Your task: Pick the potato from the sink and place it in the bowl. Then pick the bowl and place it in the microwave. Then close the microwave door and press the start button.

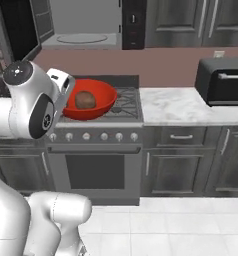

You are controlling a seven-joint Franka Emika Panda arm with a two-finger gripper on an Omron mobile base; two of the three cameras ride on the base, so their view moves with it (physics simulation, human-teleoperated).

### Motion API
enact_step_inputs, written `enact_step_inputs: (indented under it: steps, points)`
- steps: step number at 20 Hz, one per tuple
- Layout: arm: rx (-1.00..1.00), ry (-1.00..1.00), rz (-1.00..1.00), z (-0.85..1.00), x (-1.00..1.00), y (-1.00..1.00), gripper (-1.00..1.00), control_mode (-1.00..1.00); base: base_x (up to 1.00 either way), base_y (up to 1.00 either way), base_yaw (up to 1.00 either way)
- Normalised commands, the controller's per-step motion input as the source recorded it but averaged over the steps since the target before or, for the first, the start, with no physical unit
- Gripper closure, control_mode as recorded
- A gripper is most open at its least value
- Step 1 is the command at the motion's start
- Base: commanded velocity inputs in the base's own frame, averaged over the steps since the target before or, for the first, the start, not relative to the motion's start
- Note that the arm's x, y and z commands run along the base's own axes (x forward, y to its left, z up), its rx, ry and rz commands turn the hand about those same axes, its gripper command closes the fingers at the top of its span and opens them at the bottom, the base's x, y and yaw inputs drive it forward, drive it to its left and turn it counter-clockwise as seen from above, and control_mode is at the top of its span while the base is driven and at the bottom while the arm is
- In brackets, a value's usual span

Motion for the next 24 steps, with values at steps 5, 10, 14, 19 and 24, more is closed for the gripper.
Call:
enact_step_inputs:
  steps: [5,10,14,19,24]
  points:
    - [0.0,0.0,0.0,0.0,0.0,0.0,1.0,1.0,0.82,0.0,0.17]
    - [0.0,0.0,0.0,0.0,0.0,0.0,1.0,1.0,0.59,0.0,0.17]
    - [0.0,0.0,0.0,0.0,0.0,0.0,1.0,1.0,0.33,0.0,0.17]
    - [0.0,0.0,0.0,0.0,0.0,0.0,1.0,1.0,0.42,0.0,0.17]
    - [0.0,0.0,0.0,0.0,0.0,0.0,1.0,1.0,0.53,0.0,0.18]
